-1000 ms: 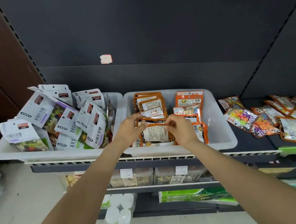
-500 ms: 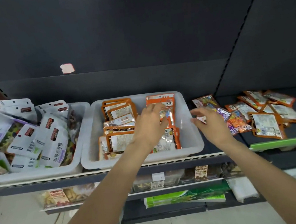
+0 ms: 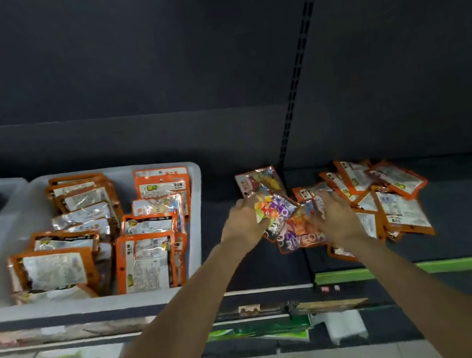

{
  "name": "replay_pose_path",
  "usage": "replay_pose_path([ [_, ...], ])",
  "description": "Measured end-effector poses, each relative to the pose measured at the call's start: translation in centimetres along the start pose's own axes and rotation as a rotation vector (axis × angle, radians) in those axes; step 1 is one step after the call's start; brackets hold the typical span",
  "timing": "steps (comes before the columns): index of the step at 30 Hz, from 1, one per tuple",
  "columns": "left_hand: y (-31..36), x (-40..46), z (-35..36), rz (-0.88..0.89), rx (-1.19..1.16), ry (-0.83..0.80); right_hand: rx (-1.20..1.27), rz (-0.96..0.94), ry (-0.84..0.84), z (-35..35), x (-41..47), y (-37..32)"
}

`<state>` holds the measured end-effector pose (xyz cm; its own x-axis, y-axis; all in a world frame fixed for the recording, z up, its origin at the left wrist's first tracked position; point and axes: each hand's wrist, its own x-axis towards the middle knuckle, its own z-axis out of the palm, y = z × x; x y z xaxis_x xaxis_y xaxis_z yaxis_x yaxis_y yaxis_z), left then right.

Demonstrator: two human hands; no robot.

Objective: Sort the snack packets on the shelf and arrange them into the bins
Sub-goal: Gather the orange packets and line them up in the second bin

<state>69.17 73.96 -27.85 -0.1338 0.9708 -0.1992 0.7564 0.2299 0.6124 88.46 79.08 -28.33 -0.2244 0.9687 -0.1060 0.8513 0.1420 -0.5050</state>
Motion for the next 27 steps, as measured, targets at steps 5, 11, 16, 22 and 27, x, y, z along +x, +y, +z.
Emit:
replay_pose_path([
  [5,-1.0,2.3,2.2,-0.201,0.062,0.020,-0.062,-0.042,-0.256,0.3,2.7,2.5],
  [11,-0.1,2.7,4.2,-0.284,0.112,0.156,-0.166,-0.095,-0.309,0.6,3.8,3.8],
  [16,0.4,2.9,3.0,-0.264,-0.121,0.297,-0.205,-0.062,-0.289,-0.5,4.4,3.1],
  [22,2.6,1.5,-1.1,-0.130,-0.316,0.430,0.054,-0.047,-0.134,-2.2,4.7,3.3],
  [27,3.3,-1.5,-5.1,-0.052,-0.291,0.529,0.240,-0.177,-0.033,-4.1,3.8,0.6],
])
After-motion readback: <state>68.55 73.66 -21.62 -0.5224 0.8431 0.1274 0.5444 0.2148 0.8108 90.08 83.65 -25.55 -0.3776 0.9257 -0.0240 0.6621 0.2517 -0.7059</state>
